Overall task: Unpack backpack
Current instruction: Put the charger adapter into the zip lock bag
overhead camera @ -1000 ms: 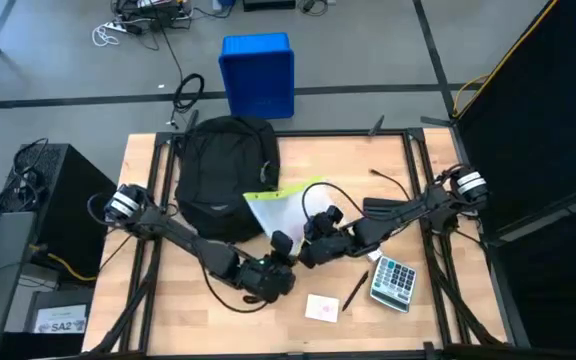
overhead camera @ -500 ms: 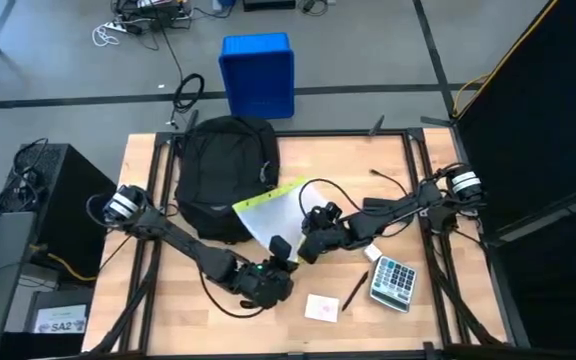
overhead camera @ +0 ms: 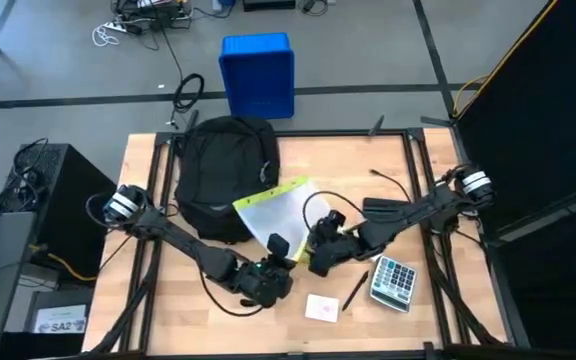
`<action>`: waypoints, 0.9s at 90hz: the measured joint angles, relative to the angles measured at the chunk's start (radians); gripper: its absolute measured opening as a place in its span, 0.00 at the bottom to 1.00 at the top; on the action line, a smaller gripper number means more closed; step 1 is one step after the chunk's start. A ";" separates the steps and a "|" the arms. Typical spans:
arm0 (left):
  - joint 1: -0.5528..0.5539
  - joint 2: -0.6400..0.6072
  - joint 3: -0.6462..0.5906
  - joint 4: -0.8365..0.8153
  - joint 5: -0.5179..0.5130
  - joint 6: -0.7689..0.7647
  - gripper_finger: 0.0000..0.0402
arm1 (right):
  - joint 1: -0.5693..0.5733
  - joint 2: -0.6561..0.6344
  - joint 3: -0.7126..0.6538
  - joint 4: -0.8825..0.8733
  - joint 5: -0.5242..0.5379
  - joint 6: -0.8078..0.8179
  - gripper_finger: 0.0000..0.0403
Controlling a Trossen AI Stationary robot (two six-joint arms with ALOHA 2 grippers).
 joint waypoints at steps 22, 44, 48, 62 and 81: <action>0.008 0.000 0.000 -0.001 0.000 0.000 0.00 | 0.122 0.066 0.000 -0.145 0.044 -0.157 0.67; 0.010 0.000 0.000 0.005 -0.001 -0.001 0.00 | 0.098 0.085 0.000 -0.298 0.096 -0.036 0.54; 0.010 -0.001 0.000 0.005 -0.001 -0.001 0.00 | 0.085 0.085 0.000 -0.320 0.092 -0.035 0.52; 0.010 -0.001 0.000 0.005 -0.001 -0.001 0.00 | 0.037 0.085 0.000 -0.324 0.034 -0.114 0.46; 0.010 -0.001 0.000 0.005 -0.002 -0.001 0.00 | -0.041 0.085 0.000 -0.315 -0.104 -0.222 0.48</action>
